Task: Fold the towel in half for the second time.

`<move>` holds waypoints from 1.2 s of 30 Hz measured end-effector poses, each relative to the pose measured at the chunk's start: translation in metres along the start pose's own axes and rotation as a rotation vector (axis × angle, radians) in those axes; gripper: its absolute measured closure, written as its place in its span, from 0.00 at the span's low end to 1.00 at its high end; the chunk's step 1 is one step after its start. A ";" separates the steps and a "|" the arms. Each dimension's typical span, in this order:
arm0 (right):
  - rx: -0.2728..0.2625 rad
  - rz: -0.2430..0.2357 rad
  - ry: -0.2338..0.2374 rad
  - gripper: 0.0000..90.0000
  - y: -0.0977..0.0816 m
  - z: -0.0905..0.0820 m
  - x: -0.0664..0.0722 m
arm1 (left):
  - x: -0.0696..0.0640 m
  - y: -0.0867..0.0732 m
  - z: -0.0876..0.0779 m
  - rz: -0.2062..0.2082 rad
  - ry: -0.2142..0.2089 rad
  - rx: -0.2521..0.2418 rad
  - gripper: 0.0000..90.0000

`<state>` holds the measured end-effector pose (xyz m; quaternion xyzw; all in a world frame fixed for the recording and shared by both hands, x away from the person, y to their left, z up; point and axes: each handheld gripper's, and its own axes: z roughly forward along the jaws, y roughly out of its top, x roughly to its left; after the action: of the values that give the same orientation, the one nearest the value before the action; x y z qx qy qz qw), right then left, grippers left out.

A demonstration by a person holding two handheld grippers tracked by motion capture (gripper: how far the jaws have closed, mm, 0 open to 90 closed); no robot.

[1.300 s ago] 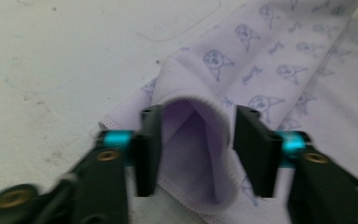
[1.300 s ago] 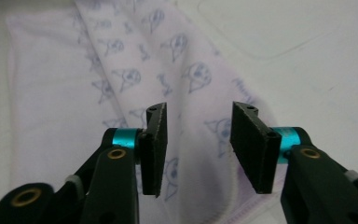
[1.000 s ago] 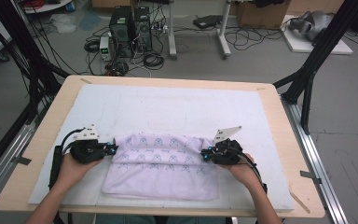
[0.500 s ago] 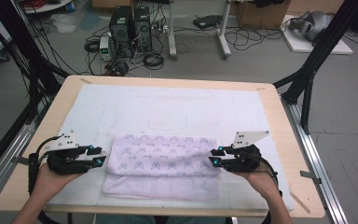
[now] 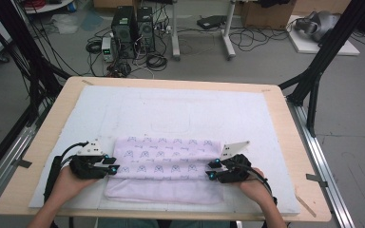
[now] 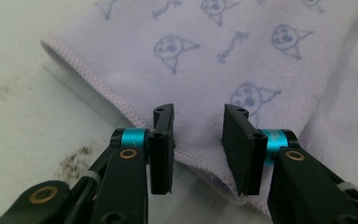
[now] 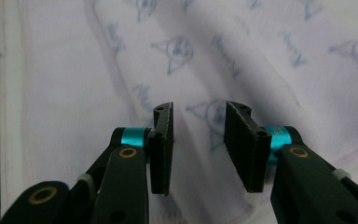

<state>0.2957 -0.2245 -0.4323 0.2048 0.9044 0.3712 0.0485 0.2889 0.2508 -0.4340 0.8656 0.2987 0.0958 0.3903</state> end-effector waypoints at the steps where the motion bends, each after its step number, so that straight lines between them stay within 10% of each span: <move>1: -0.007 0.008 0.018 0.75 -0.004 -0.002 0.003 | 0.001 -0.001 -0.002 -0.011 -0.003 -0.011 0.70; 8: -0.078 0.001 -0.027 0.79 0.000 -0.016 0.003 | -0.004 0.007 -0.011 0.004 -0.040 -0.091 0.71; 14: -0.002 -0.018 -0.074 0.77 0.003 0.003 -0.001 | -0.009 0.005 0.006 0.043 -0.047 -0.011 0.74; 19: -0.003 -0.035 -0.079 0.98 0.004 0.006 0.003 | -0.013 0.004 0.008 0.073 -0.046 -0.024 0.97; 28: -0.131 -0.059 -0.030 0.98 0.012 -0.036 0.021 | -0.016 0.010 -0.023 0.062 -0.057 -0.131 0.98; 36: -0.117 -0.023 -0.027 0.72 0.003 -0.031 0.016 | -0.017 0.001 -0.013 0.049 -0.057 -0.075 0.74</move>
<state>0.2741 -0.2365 -0.4068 0.1963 0.8827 0.4200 0.0770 0.2705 0.2476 -0.4233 0.8598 0.2623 0.0918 0.4284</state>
